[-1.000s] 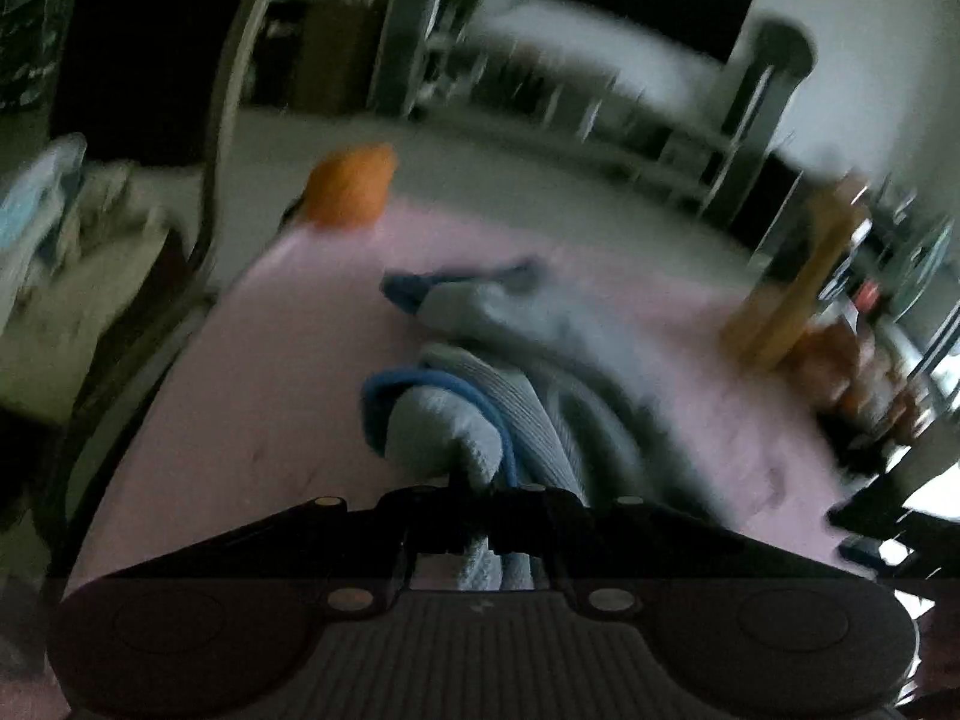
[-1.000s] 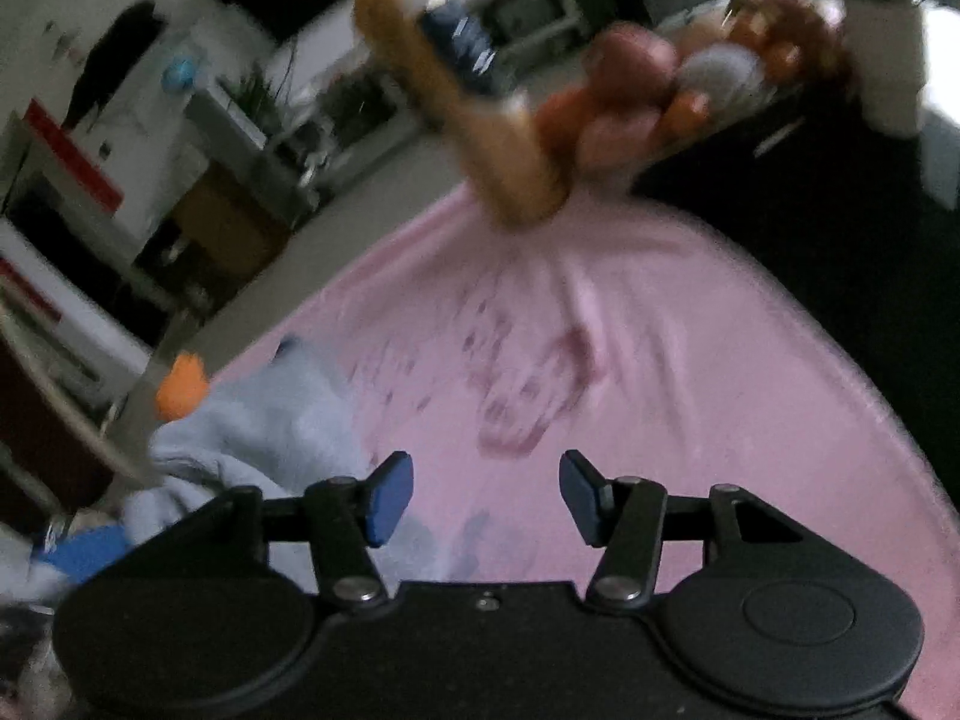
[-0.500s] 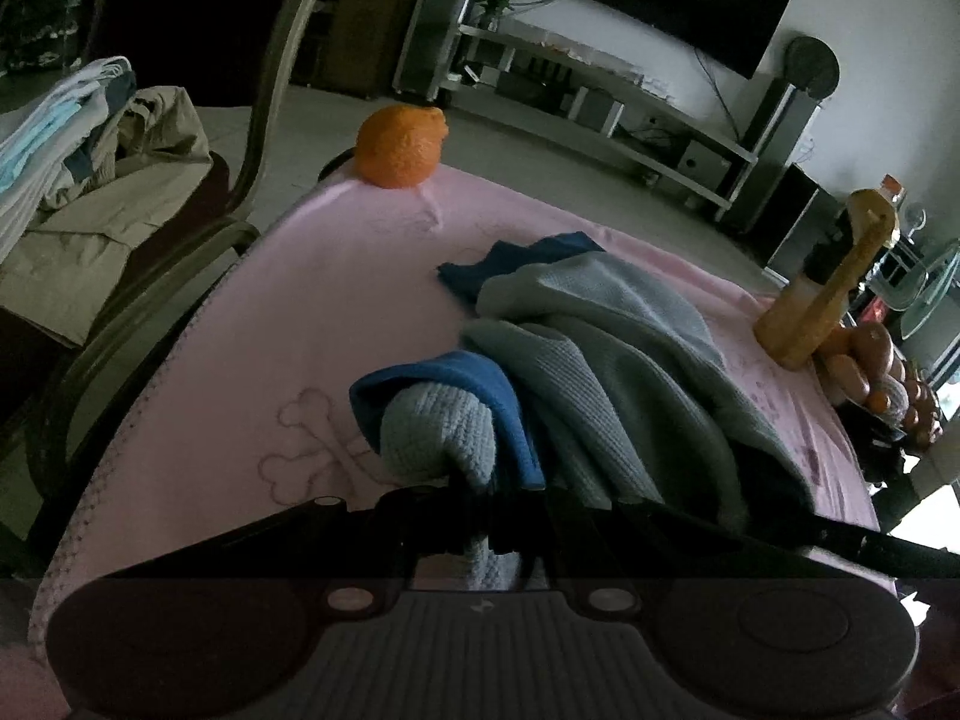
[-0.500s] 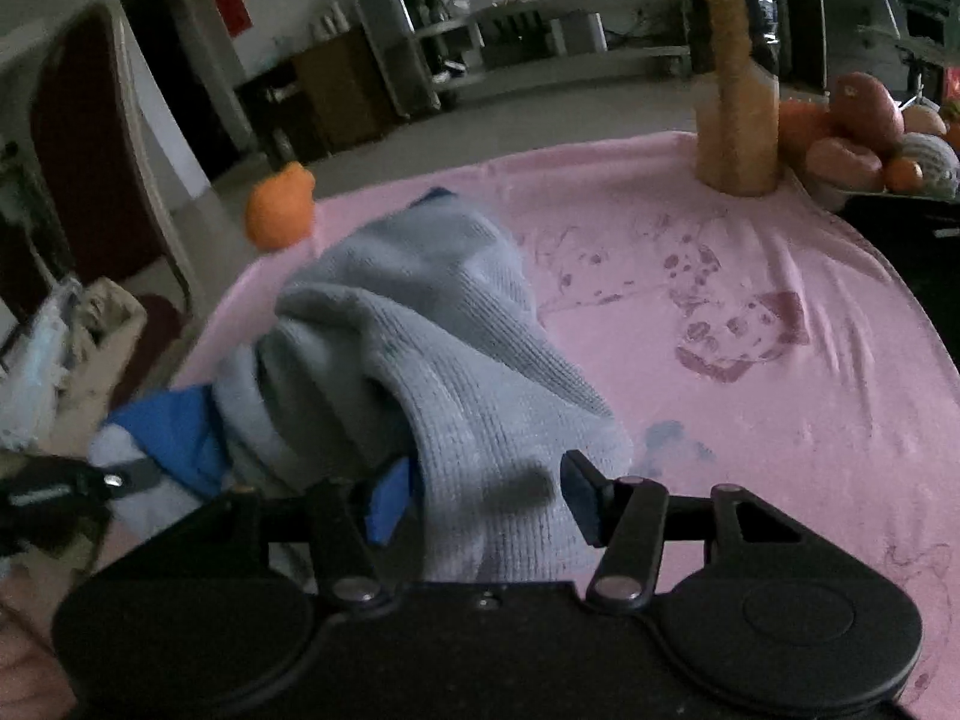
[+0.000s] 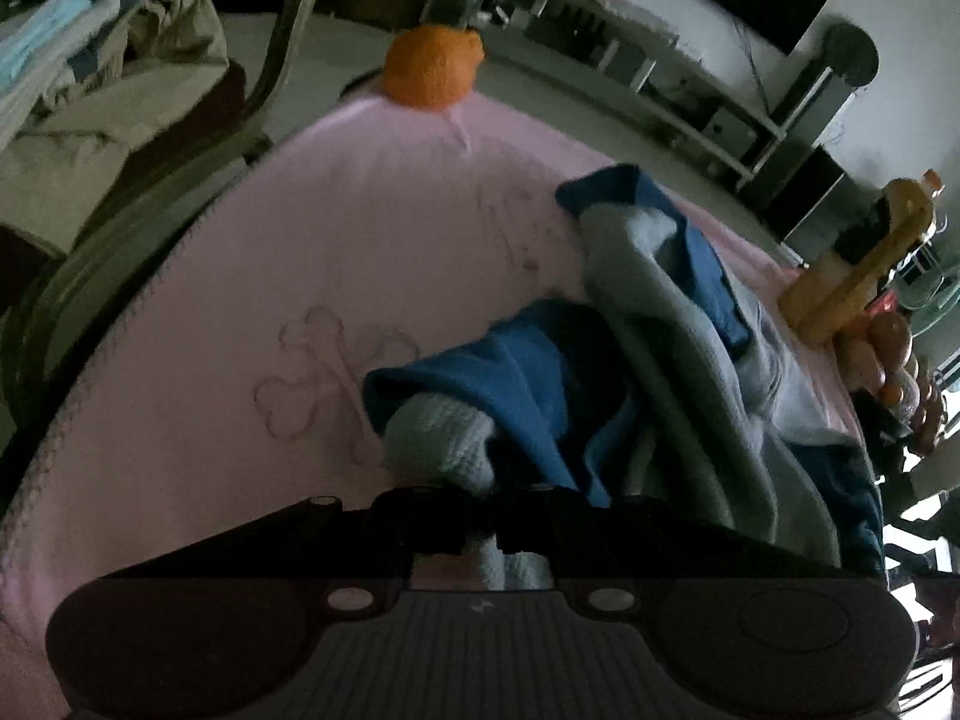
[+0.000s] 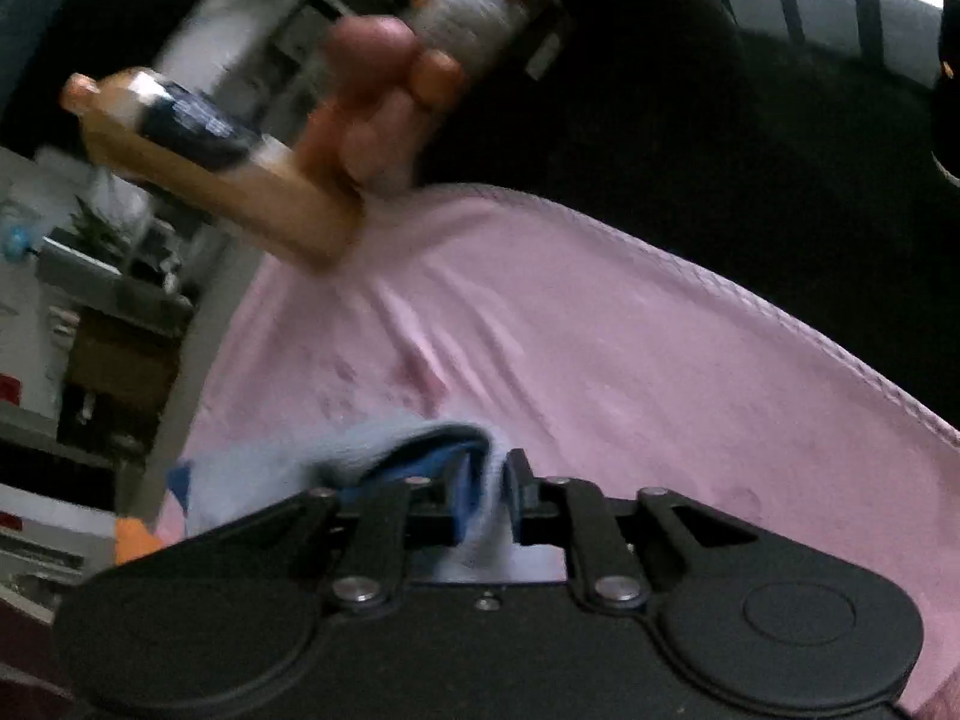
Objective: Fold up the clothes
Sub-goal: 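Lift the sweatshirt with both grippers and shake it open in the air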
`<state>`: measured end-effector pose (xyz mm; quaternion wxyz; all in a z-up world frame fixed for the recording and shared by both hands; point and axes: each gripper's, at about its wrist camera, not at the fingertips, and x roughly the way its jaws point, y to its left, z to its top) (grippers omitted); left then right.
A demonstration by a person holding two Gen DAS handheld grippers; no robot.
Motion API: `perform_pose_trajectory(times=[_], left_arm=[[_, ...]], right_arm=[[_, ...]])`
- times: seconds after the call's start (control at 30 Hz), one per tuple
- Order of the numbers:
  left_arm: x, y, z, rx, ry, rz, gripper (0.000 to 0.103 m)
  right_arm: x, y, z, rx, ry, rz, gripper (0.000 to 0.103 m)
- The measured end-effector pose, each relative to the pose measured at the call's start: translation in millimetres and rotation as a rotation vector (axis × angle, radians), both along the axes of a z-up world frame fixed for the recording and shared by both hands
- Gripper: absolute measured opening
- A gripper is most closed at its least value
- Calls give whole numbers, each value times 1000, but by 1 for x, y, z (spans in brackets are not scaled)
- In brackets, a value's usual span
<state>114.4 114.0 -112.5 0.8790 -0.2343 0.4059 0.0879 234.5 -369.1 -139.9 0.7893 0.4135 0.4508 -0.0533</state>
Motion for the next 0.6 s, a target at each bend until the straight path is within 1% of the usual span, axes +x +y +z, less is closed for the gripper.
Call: perform_pose_trajectory(times=[0.03, 0.07, 0.1, 0.17, 0.2, 0.27, 0.33, 0.37, 0.4, 0.43, 0.47, 0.5, 0.6], left_arm=[[0, 1, -1, 4, 3, 1, 10], [-1, 2, -2, 5, 7, 2, 13], [-1, 3, -3, -1, 13, 4, 14], [-2, 3, -7, -11, 26, 6, 16], [-1, 3, -9, -12, 34, 5, 18], [-1, 1, -11, -10, 46, -4, 18], [1, -2, -13, -2, 52, -13, 19], [1, -3, -14, 3, 53, -18, 20], [1, -4, -14, 9, 53, -23, 20], [2, -6, -15, 14, 55, -26, 20], [2, -7, -16, 15, 56, -28, 20], [2, -7, -16, 14, 57, -29, 20], [3, -7, -17, 13, 58, -26, 20]], right_arm=[[-5, -4, 1, 6, -11, 10, 33], [-10, -7, 2, 22, -24, 23, 42], [-15, -11, 2, 39, -35, 34, 45], [-25, -15, -1, 67, -28, 53, 46], [-26, -14, -5, 66, -7, 64, 46], [-28, -13, -12, 61, 33, 87, 46], [-29, -8, -16, 51, 60, 135, 46], [-30, -5, -17, 50, 69, 165, 48], [-31, -1, -18, 48, 74, 196, 52], [-33, 3, -17, 39, 66, 228, 55], [-34, 10, -15, 12, 56, 262, 61], [-34, 20, -13, -34, 49, 303, 64], [-35, 53, -11, -198, 39, 423, 66]])
